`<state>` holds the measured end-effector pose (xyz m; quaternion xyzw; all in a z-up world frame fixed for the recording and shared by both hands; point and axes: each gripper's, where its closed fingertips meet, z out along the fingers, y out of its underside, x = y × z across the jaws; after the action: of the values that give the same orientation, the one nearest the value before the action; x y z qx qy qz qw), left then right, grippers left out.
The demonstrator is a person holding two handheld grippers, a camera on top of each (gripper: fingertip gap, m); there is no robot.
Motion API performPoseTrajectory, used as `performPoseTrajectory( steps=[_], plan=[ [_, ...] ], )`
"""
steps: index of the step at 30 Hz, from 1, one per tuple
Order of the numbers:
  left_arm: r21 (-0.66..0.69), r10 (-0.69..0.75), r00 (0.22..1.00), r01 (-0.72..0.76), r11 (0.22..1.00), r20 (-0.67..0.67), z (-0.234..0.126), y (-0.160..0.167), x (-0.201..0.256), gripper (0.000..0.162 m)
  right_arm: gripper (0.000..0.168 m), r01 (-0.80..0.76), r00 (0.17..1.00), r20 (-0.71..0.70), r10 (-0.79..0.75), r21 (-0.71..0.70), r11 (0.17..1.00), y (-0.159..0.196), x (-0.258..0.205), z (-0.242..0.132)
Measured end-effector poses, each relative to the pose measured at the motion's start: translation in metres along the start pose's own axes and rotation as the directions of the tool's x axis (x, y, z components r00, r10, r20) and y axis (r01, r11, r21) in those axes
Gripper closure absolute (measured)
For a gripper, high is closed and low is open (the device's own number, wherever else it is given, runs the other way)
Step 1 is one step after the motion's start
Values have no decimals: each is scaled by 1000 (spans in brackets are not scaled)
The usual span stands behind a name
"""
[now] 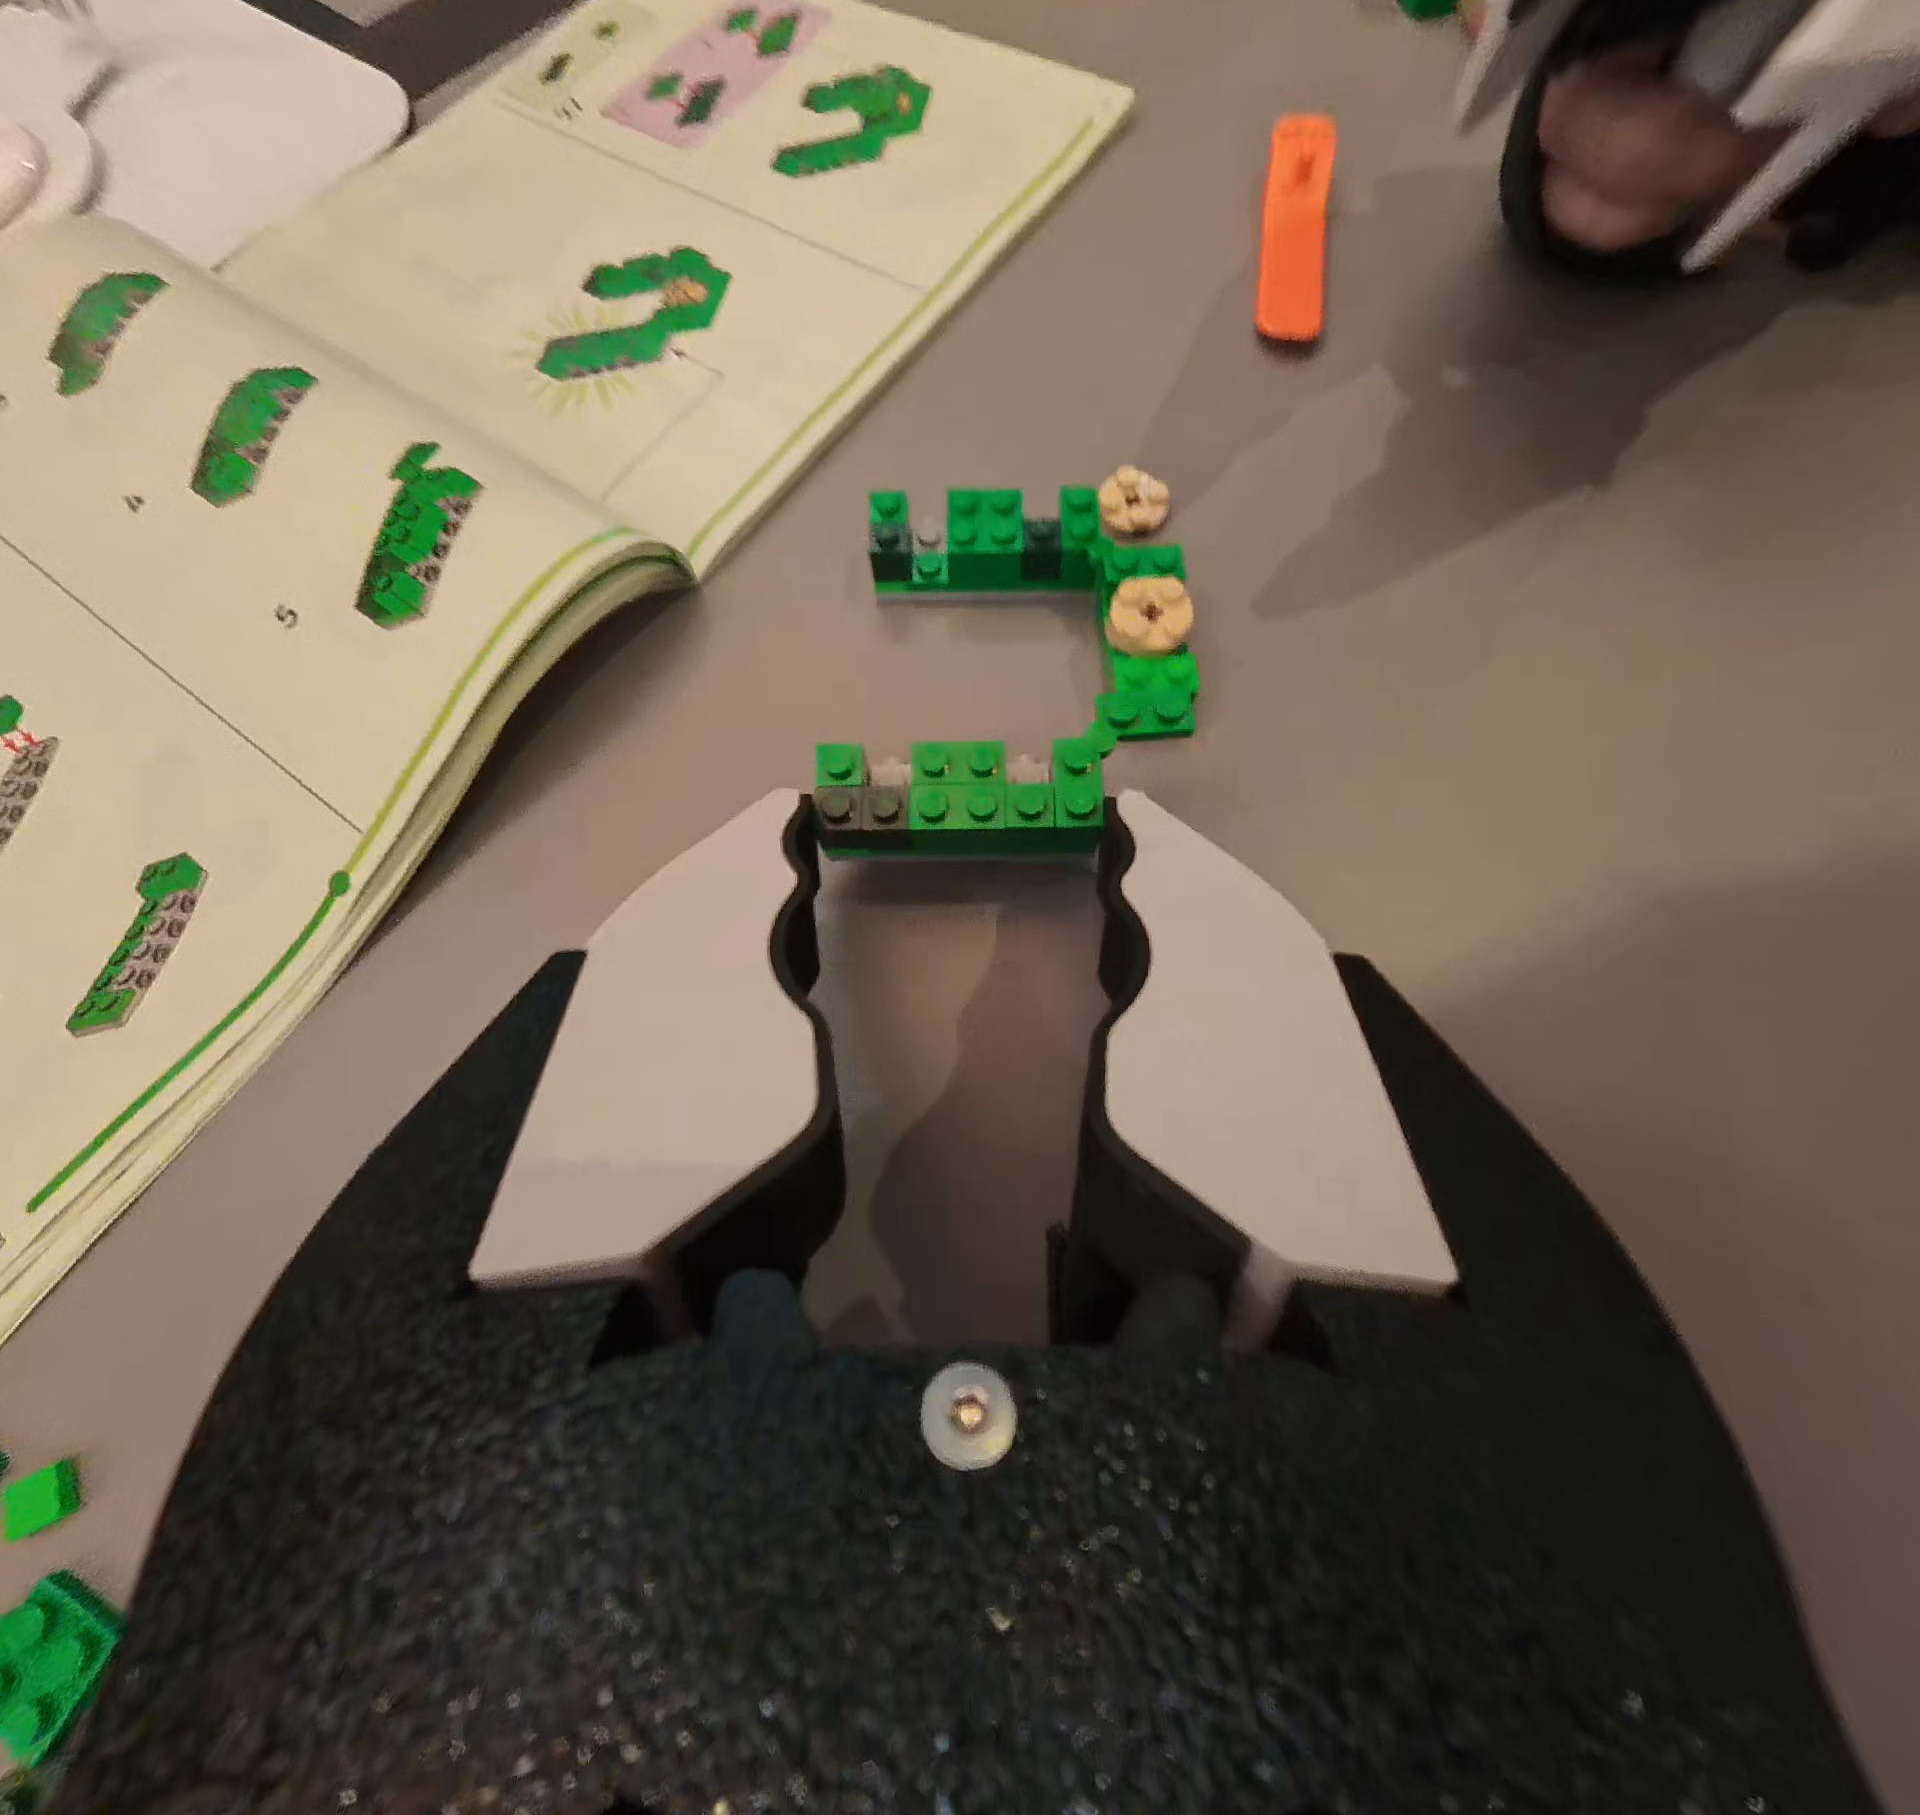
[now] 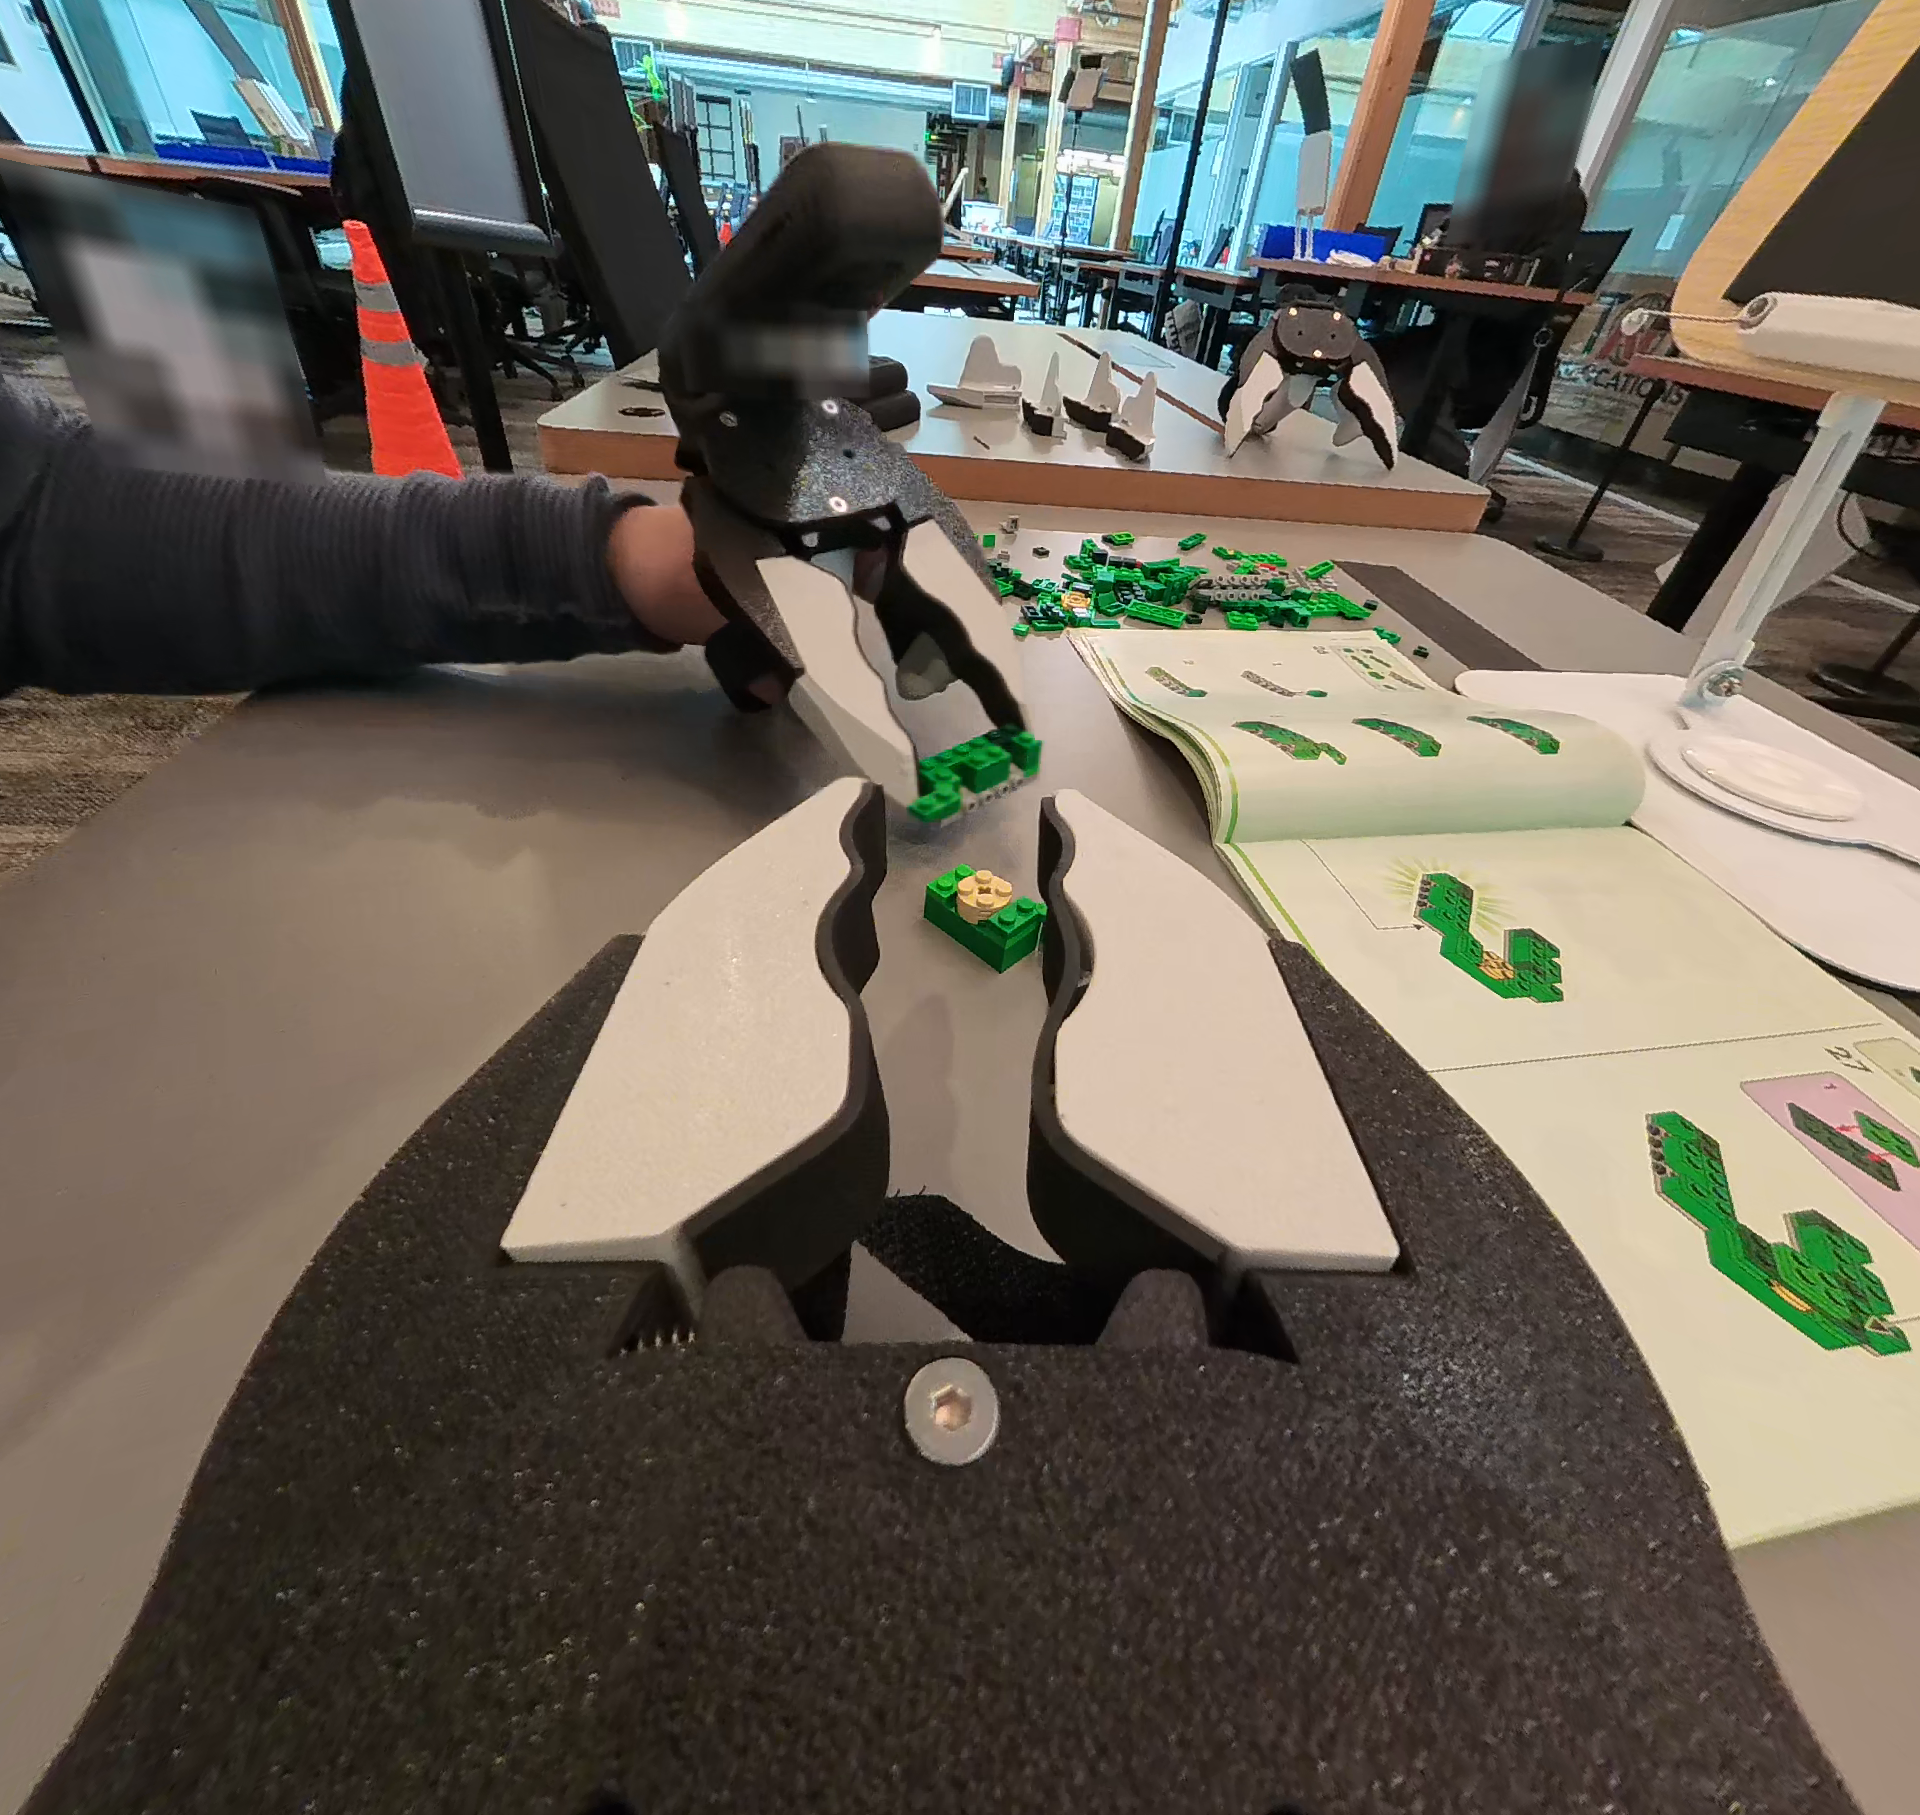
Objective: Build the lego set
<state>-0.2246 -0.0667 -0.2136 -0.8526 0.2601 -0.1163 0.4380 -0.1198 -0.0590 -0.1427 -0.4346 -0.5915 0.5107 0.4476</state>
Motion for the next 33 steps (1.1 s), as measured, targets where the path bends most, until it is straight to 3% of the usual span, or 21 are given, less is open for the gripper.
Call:
performPoseTrajectory(
  steps=[33],
  plan=[
    [-31,14,999,-15,999,-45,16,-9,10,111,141,-30,999,13,30,3,1000,0,1,0]
  ],
)
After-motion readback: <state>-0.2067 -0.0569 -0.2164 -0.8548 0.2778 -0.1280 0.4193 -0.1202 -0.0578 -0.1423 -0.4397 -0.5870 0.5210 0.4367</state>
